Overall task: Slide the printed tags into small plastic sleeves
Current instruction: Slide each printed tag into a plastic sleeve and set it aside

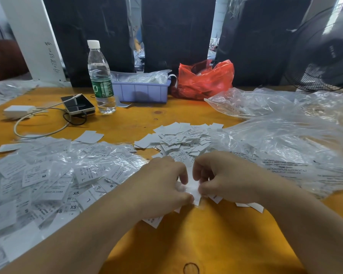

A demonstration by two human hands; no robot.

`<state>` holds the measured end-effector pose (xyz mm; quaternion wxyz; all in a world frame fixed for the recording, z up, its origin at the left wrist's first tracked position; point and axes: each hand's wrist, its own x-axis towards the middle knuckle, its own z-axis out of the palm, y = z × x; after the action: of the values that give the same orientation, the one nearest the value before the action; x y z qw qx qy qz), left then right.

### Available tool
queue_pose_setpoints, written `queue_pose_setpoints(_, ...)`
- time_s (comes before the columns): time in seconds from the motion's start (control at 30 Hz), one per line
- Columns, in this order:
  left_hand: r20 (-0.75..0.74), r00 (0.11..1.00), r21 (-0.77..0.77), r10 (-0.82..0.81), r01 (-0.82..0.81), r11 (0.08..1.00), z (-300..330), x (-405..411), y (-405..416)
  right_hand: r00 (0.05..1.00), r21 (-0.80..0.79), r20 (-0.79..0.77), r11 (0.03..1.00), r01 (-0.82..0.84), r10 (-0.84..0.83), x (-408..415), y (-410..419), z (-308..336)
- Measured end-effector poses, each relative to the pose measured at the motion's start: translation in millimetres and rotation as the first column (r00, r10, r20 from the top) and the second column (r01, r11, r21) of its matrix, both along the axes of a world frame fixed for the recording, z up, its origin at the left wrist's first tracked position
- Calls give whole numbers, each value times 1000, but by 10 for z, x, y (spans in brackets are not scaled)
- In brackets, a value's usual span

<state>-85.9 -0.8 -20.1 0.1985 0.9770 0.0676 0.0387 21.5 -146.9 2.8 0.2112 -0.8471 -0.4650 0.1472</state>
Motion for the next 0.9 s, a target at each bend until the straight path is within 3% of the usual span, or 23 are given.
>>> queue_pose_setpoints(0.1, 35, 999, -81, 5, -2, 997, 25, -20, 4, 976, 146, -215, 988, 45, -12, 5, 6, 62)
queue_pose_setpoints(0.2, 116, 993, -126, 14, 1, 992, 84, -51, -32, 864, 300, -504, 939, 169, 5, 10, 6, 115)
queue_pose_setpoints(0.33, 277, 961, 149, 15, -58, 987, 97, -65, -105, 645, 336, -763, 873, 352, 33, 24, 20, 127)
queue_pose_setpoints(0.4, 352, 935, 200, 35, -112, 973, 113, -65, -95, 580, 339, -813, 856, 390, 58, 24, 30, 134)
queue_pose_setpoints(0.57, 368, 929, 67, 42, -72, 995, 159, -99, -98, 506, 384, -850, 832, 400, 148, 5, 36, 134)
queue_pose_setpoints(0.9, 449, 890, -70, 73, -47, 996, 189, -93, -58, 476, 419, -851, 832, 363, 221, -42, 75, 79)
